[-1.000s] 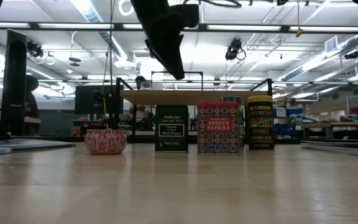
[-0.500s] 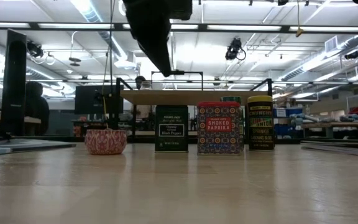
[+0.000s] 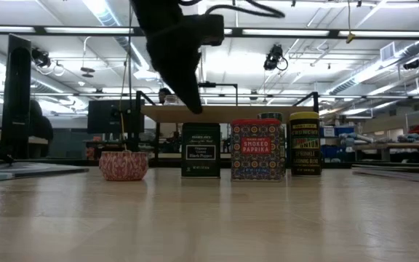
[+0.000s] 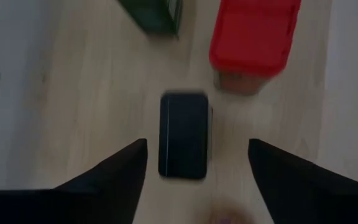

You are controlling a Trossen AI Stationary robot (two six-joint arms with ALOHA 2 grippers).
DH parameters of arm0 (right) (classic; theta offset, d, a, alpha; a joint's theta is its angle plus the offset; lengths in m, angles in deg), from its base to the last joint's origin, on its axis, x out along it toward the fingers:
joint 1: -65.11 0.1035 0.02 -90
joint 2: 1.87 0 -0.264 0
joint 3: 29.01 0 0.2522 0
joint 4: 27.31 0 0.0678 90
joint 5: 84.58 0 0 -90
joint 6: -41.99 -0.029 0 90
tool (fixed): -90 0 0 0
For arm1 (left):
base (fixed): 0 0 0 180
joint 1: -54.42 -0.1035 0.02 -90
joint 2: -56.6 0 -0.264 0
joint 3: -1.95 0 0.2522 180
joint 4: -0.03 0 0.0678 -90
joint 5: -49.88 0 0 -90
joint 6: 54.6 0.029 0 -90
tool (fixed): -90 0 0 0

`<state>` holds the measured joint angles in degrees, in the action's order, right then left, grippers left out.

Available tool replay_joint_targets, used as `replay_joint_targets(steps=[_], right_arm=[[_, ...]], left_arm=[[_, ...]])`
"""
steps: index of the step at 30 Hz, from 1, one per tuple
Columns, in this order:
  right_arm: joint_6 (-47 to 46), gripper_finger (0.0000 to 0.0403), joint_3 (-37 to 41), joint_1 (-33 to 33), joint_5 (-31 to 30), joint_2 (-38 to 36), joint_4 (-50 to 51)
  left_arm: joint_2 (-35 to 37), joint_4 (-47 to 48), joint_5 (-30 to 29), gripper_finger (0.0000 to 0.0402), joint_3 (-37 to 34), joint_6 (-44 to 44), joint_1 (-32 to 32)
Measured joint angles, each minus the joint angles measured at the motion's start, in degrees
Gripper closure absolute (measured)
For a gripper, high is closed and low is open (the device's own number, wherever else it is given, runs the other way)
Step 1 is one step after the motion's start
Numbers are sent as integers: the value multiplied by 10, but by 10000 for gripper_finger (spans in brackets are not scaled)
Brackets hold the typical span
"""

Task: Shelf spices
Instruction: Put the black seasoning can on the shelf

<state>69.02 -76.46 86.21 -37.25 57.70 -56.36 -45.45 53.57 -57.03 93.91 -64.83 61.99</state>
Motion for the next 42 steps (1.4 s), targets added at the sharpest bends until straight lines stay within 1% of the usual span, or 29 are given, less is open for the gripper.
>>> replay_joint_targets(steps=[2,5,9,12,18,25,35,39,42], right_arm=[[0,231,0,3,0,0,-7],[0,197,0,7,-1,0,-10],[0,165,0,9,-4,0,-12],[0,156,0,9,-11,0,-13],[0,161,0,9,-14,0,-13],[1,162,0,9,-15,0,-13],[1,165,0,9,-14,0,-18],[1,165,0,9,-14,0,-18],[1,167,0,9,-14,0,-19]], left_arm=[[0,-16,0,97,-6,12,0],[0,-16,0,80,-8,17,-1],[0,-9,15,72,-8,17,-10],[-1,-10,32,71,-8,18,-18],[-16,-12,42,79,-8,23,-35],[-16,-12,50,114,-8,25,-38],[-42,-11,63,170,-8,23,-38],[-43,-12,63,202,-8,22,-38],[-43,-12,64,235,-8,23,-38]])
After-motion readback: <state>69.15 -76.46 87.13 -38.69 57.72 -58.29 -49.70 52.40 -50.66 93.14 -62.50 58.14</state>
